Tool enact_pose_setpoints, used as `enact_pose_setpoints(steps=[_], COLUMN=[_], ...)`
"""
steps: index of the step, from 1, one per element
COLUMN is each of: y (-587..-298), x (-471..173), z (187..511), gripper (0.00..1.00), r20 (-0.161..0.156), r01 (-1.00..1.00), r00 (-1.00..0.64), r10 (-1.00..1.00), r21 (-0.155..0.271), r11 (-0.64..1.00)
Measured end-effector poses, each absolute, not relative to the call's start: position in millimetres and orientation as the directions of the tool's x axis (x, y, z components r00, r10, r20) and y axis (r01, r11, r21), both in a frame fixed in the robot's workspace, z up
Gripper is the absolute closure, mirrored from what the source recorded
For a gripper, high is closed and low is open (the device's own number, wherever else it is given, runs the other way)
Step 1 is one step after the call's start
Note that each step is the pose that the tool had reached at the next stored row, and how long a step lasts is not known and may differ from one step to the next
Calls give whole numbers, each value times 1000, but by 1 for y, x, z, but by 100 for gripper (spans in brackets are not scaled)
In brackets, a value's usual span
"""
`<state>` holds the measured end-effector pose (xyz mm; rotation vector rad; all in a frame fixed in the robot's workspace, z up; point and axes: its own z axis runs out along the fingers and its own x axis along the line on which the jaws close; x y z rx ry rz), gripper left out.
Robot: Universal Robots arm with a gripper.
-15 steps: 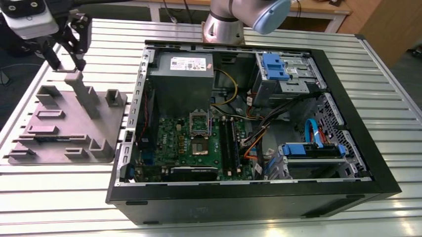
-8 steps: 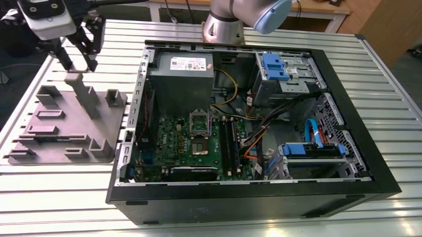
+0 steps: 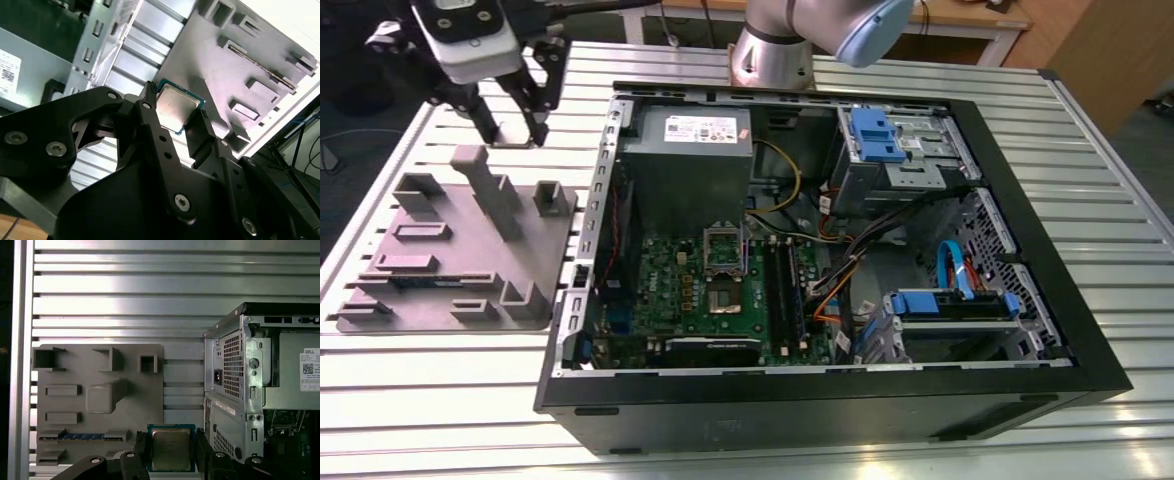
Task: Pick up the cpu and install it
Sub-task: 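Pick up the cpu and move it towards the insertion slot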
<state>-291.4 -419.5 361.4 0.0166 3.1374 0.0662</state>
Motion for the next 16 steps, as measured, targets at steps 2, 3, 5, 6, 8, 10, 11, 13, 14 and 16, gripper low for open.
enact_pose_setpoints(steps=[2,3,5,6,8,10,11,13,14,16], y=[-420,-420,-420,-420,-420,-420,-420,-420,-420,-420], x=[-284,-280,-272,-268,-260,-251,-246,-238,-234,-225], z=[361,361,361,361,361,361,361,361,361,361], gripper=[53,53,53,53,53,53,53,53,53,53], r20=[-3,-3,-3,-3,-2,-2,-2,-2,-2,-2], r01=[11,11,11,11,11,11,11,11,11,11], r00=[-1000,-1000,-1000,-1000,-1000,-1000,-1000,-1000,-1000,-1000], r10=[11,11,11,11,11,11,11,11,11,11], r21=[42,42,42,42,42,42,42,42,42,42], r11=[999,999,999,999,999,999,999,999,999,999])
